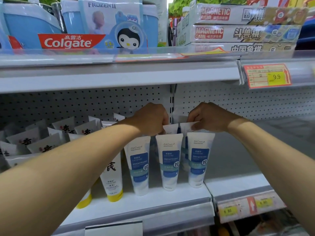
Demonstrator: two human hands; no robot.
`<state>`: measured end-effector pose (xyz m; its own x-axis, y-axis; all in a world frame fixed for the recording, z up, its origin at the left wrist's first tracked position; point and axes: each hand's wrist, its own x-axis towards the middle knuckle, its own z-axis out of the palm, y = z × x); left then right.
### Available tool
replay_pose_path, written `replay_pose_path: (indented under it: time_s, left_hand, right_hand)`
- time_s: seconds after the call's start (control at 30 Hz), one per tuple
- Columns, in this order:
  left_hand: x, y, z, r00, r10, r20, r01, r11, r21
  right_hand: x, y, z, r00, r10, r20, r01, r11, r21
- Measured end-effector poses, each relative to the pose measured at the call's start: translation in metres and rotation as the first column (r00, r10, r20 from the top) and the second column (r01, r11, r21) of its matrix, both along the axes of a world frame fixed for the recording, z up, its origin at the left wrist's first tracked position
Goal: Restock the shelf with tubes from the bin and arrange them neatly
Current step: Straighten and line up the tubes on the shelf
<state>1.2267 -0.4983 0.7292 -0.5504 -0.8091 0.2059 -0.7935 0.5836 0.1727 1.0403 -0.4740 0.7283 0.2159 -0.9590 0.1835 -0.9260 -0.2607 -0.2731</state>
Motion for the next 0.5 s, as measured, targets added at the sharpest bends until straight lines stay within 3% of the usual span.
replay_pose_path:
  time_s: [0.5]
  left_hand:
    - [-0.0012, 0.0003, 0.0015, 0.999, 0.011, 0.036, -0.011, 1.000, 0.003]
  right_hand:
    - [-0.0037, 0.0056, -0.0011, 0.997, -0.014, 0.075, 0.014, 1.000, 0.003]
